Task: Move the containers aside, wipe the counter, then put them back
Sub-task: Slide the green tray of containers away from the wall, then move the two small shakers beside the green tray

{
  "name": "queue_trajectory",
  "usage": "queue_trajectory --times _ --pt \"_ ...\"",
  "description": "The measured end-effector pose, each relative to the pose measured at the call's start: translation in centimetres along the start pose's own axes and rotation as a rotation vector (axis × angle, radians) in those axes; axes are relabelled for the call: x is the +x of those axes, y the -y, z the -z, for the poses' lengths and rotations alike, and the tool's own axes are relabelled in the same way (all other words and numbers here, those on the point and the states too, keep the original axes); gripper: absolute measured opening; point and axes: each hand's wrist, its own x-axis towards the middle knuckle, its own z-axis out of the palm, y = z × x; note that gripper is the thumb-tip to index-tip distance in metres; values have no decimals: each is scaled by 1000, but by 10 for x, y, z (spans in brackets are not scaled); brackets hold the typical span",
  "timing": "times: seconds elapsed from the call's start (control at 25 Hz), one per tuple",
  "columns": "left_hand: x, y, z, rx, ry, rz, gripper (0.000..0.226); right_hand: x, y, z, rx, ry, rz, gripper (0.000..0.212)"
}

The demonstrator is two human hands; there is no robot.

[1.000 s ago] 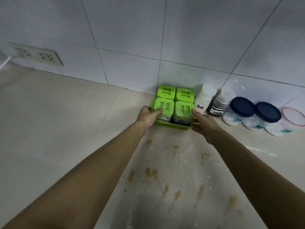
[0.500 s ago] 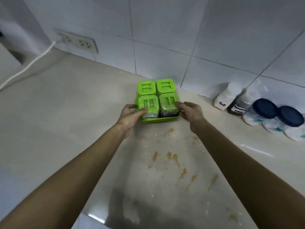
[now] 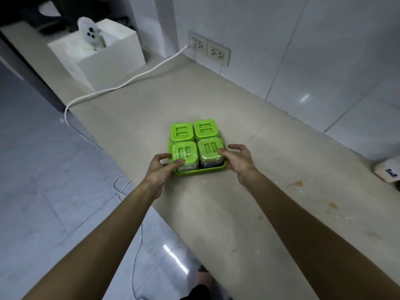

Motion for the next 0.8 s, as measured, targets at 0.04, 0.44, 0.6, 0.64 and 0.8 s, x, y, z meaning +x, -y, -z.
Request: queue_trajectory --times 0.04,0.44,0.6,0.64,0.8 --pt "-1 4 2 24 -11 2 60 -2 -3 -3 -6 4 8 38" --pt "-35 -32 -104 909 -120 -781 45 -42 -6 168 -811 -35 351 47" --pt "-57 -31 -215 1043 287 -1003 45 -57 -3 294 -1022 -249 316 43" --pt "-66 -31 -246 1068 371 -1034 45 -60 0 326 -1063 -322 316 41" --pt "-87 -35 -373 1192 607 -1153 52 -52 17 430 -1189 -656 369 38"
